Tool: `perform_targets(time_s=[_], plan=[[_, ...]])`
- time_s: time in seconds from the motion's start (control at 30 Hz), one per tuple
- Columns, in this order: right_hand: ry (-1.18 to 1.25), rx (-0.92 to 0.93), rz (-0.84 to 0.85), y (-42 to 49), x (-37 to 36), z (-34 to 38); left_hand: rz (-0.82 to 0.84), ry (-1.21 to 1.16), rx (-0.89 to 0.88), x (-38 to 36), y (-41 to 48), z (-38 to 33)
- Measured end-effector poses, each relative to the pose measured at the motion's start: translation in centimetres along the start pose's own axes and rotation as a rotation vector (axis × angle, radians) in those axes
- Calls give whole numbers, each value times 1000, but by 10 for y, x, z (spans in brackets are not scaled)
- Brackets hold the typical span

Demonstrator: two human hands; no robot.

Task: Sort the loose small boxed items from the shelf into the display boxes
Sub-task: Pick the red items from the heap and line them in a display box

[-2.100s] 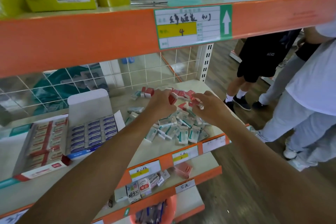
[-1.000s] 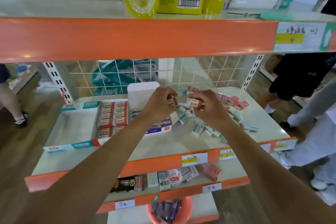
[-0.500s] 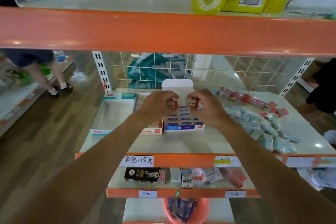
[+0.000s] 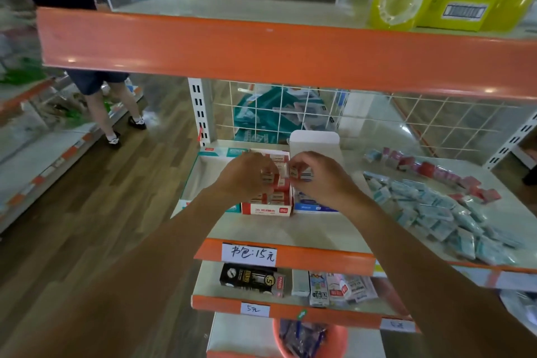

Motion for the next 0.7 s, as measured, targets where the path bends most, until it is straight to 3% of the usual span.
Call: perform_targets(time_s=[0.3,0.5,0.7], plan=[[7,31,67,13,-19,19,-36,91,41,-7,-3,22],[-293,-25,287,11,-37,13,-78,151,17,-12,-1,23],[-425,-30,358,17,-39,19,-61,175,-24,-17,1,27]])
Point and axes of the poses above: each hand's wrist, its own y-axis towards the middle knuckle, its own x-axis out of the back of the hand, z = x × y, the point moved 10 cm from there along y, towards the middle knuckle, and after that the axes turned 14 degrees about x, right-handed, at the moved point
